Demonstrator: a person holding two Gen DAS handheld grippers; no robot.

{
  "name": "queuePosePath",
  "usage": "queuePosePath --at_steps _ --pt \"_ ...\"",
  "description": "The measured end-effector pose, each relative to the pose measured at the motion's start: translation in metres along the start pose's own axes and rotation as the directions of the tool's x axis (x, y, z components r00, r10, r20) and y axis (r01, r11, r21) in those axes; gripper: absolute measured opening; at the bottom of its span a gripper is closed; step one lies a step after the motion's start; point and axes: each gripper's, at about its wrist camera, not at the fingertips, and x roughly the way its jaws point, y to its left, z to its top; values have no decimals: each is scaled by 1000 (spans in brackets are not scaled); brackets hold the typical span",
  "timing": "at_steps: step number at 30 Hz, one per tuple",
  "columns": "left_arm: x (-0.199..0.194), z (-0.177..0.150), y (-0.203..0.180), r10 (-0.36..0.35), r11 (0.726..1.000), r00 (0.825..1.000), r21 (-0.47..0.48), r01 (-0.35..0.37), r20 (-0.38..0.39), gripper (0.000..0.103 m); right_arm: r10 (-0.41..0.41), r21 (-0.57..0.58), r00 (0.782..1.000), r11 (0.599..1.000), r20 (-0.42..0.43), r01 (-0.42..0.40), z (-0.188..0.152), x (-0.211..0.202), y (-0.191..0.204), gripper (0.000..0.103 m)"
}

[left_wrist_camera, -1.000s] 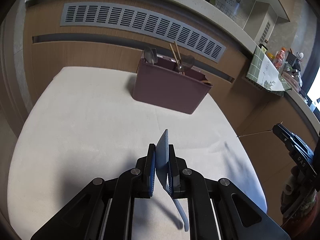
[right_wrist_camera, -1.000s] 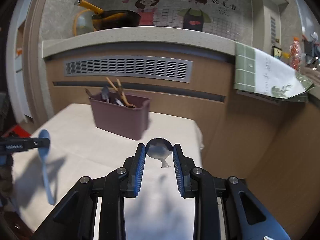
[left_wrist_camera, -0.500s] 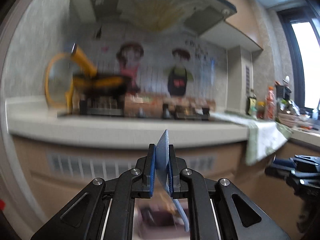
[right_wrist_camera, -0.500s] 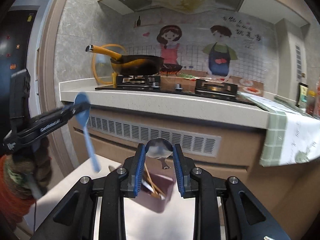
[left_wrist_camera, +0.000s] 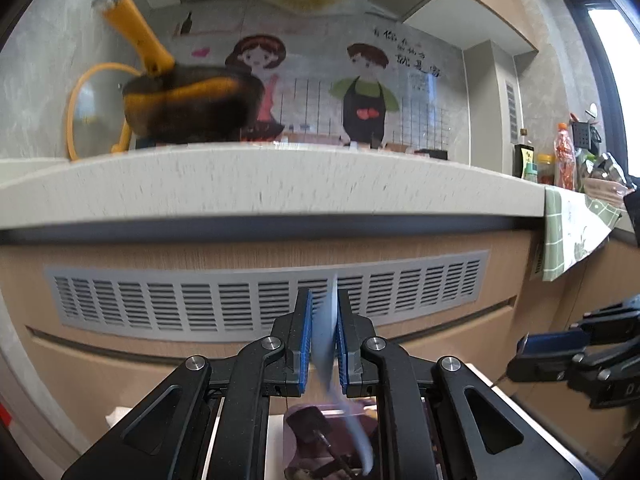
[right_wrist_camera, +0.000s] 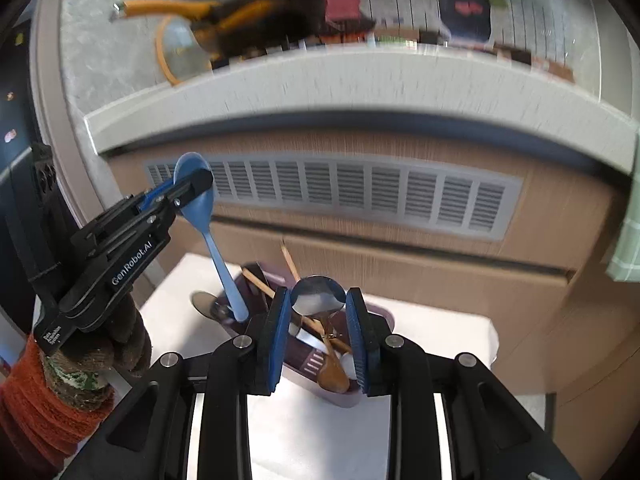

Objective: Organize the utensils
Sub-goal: 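Lower the blue spoon and smiley-face spoon into the maroon caddy with both tools, then open both tools and withdraw them from the caddy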

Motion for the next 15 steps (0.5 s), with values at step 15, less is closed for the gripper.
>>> queuePosePath --at_steps 15 --pt "-85 -47 25 -35 987 979 -158 3 -201 36 -42 39 984 999 172 36 -59 -44 19 28"
